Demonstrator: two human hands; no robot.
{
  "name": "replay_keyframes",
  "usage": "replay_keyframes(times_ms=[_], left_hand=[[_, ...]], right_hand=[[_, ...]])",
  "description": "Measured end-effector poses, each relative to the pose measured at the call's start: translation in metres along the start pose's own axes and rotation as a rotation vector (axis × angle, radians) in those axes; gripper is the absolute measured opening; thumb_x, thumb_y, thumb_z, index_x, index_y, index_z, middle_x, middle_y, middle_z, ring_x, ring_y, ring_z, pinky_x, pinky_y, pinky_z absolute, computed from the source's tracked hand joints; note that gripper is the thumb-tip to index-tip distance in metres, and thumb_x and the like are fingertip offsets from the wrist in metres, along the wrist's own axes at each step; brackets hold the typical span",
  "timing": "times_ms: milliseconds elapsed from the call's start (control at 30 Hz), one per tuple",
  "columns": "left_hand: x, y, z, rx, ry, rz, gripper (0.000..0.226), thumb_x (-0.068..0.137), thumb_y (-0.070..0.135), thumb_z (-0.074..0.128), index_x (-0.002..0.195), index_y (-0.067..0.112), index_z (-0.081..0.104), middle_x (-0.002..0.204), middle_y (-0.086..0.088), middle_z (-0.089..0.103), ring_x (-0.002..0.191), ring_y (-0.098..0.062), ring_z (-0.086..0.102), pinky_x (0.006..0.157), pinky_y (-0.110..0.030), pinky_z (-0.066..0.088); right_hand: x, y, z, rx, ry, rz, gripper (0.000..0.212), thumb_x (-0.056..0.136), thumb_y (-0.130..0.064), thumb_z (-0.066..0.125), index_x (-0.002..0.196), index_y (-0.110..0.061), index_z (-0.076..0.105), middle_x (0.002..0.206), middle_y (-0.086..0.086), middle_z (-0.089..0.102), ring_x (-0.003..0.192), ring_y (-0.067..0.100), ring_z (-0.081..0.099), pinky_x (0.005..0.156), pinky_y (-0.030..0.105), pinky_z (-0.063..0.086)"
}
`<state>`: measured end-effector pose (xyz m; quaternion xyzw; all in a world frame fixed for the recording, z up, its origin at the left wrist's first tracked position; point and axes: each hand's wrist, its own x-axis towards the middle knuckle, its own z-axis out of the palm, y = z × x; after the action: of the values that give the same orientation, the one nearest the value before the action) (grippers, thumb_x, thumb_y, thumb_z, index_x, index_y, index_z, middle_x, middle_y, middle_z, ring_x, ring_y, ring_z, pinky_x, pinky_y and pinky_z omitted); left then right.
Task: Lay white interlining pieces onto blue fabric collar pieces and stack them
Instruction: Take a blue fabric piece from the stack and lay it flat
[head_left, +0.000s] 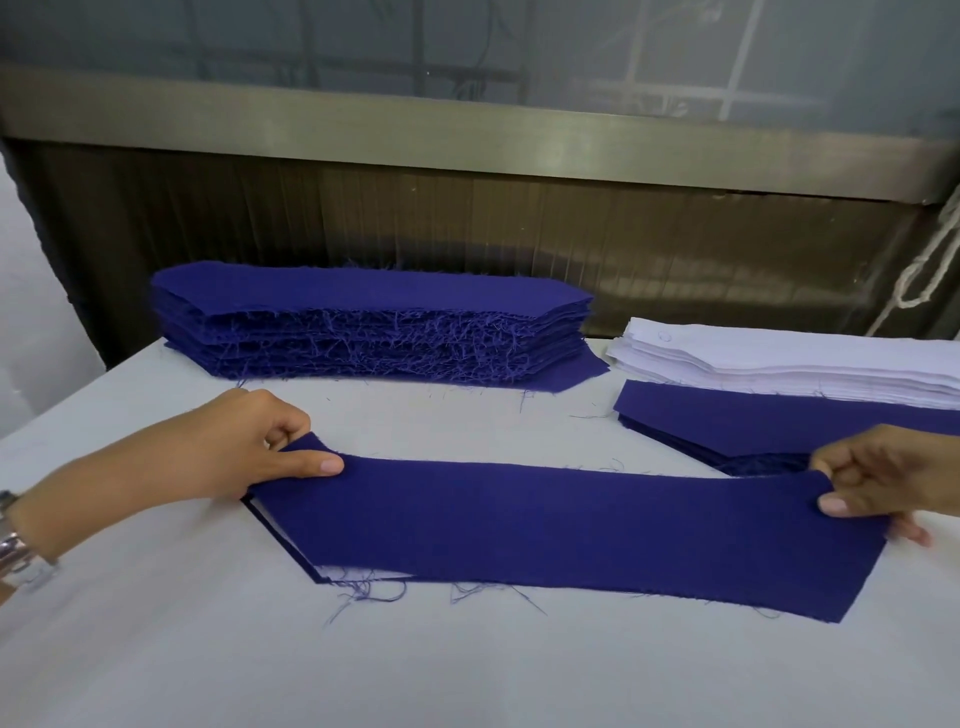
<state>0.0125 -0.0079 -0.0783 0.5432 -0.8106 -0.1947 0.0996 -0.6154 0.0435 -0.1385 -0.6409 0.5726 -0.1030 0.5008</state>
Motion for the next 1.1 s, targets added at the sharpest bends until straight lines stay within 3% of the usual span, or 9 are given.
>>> replay_keyframes(times_ms=[233,467,667,833,967,1100], left_hand=[[-0.001,-0.003,0.001,0.135,0.050,0.045,0.056,0.062,0.067,0.062,0.060,0.014,0.043,0.043,0.007,0.044,0.044,-0.005,0.042,0.056,-0.026,0.039],[0.000,-0.014,-0.010,0.107,0.025,-0.012,0.054,0.046,0.075,0.062,0.069,0.026,0.063,0.056,0.018,0.064,0.053,0.004,0.055,0.059,-0.019,0.044],[-0.002,-0.017,-0.016,0.043,-0.038,-0.047,0.059,0.042,0.078,0.068,0.076,0.030,0.067,0.065,0.018,0.068,0.053,0.005,0.058,0.055,-0.013,0.045],[-0.006,-0.012,-0.009,0.093,-0.031,-0.076,0.075,0.036,0.092,0.061,0.083,0.033,0.062,0.068,0.018,0.068,0.063,0.003,0.063,0.060,-0.018,0.049],[-0.007,-0.008,-0.004,0.233,0.009,-0.063,0.079,0.034,0.096,0.051,0.083,0.035,0.058,0.073,0.013,0.066,0.065,-0.003,0.062,0.061,-0.016,0.048],[-0.006,-0.007,-0.004,0.216,-0.047,-0.062,0.076,0.039,0.093,0.052,0.083,0.032,0.058,0.070,0.011,0.066,0.057,0.001,0.057,0.061,-0.020,0.049]], right_hand=[[-0.002,-0.003,-0.002,-0.027,0.045,0.024,0.027,0.092,-0.034,0.075,0.104,-0.013,0.064,0.083,0.019,0.068,0.050,0.023,0.060,0.046,0.026,0.051],[-0.032,-0.011,-0.002,-0.260,0.289,0.185,0.040,0.075,-0.050,0.086,0.089,-0.019,0.065,0.061,0.008,0.063,0.042,0.021,0.055,0.042,0.026,0.047],[-0.048,-0.036,0.010,-0.334,0.349,0.268,0.048,0.064,-0.066,0.087,0.088,-0.026,0.072,0.064,0.011,0.068,0.045,0.015,0.057,0.041,0.026,0.047],[-0.058,-0.059,0.025,-0.378,0.384,0.345,0.059,0.046,-0.080,0.083,0.084,-0.036,0.072,0.071,0.001,0.072,0.050,0.008,0.062,0.043,0.022,0.047],[-0.062,-0.077,0.037,-0.416,0.389,0.245,0.065,0.041,-0.090,0.075,0.083,-0.041,0.073,0.069,-0.011,0.071,0.055,0.002,0.062,0.047,0.015,0.046],[-0.064,-0.089,0.046,-0.405,0.363,0.204,0.067,0.040,-0.094,0.071,0.083,-0.043,0.072,0.071,-0.013,0.071,0.060,0.004,0.063,0.058,0.018,0.052]])
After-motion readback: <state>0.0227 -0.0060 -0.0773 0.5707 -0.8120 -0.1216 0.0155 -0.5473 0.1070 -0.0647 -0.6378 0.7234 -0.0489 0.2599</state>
